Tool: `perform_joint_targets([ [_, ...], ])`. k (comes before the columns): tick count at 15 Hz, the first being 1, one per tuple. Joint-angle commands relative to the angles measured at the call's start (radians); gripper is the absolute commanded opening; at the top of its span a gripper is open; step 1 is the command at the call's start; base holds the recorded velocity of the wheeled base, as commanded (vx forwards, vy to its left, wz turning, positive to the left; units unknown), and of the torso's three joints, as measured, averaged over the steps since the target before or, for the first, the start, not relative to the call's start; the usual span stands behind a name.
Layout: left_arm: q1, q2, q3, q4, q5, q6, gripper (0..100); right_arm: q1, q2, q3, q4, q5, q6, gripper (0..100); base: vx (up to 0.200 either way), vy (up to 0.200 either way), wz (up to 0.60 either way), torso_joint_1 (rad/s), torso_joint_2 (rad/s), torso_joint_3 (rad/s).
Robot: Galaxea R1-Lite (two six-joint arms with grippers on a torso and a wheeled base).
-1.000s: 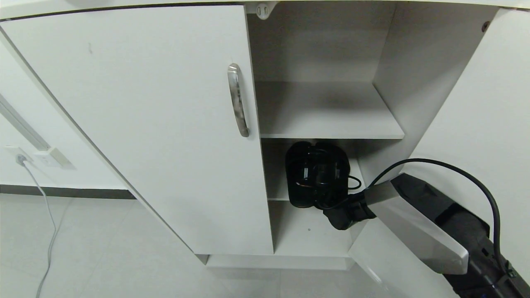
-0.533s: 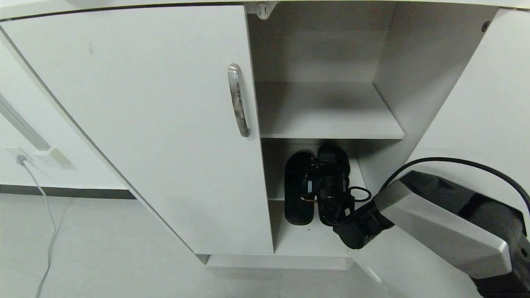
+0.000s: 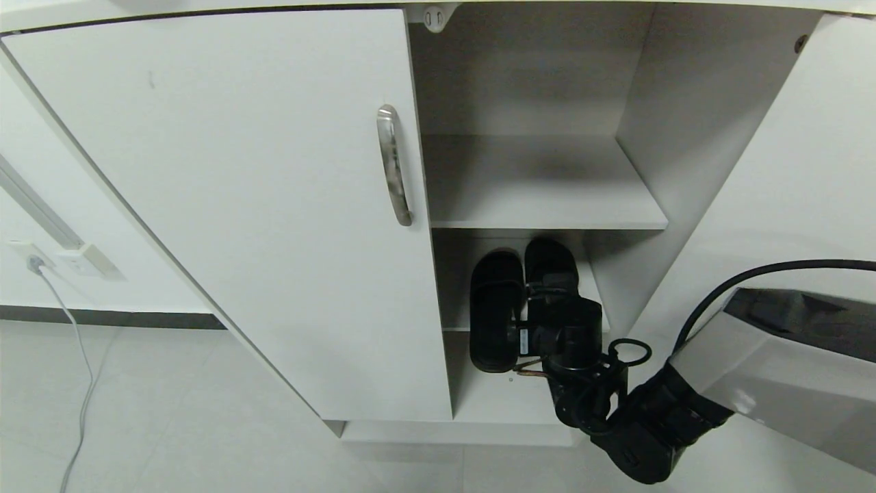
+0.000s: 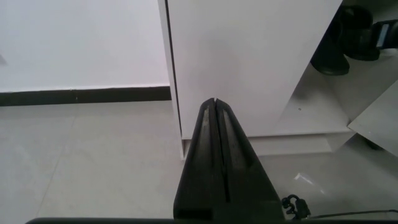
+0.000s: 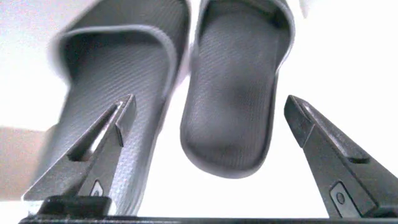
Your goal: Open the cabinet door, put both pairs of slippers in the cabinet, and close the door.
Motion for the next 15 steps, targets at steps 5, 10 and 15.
perform_joint_targets([
  [5,0.000,0.001,0.000,0.000,0.000,0.000,0,0.029,-0.051,0.047,-0.014,-0.001,0.006,100,0.000,0.000,0.00,0.000,0.00,0.000],
  [10,0.000,0.001,0.000,0.000,0.000,0.000,0,0.035,-0.050,0.050,-0.016,-0.001,0.006,100,-0.160,0.000,0.00,0.001,0.00,0.001],
  [15,0.000,0.001,0.000,0.000,0.000,0.000,0,0.038,-0.051,0.055,-0.023,-0.002,0.006,100,-0.160,0.000,0.00,0.001,0.00,0.005],
])
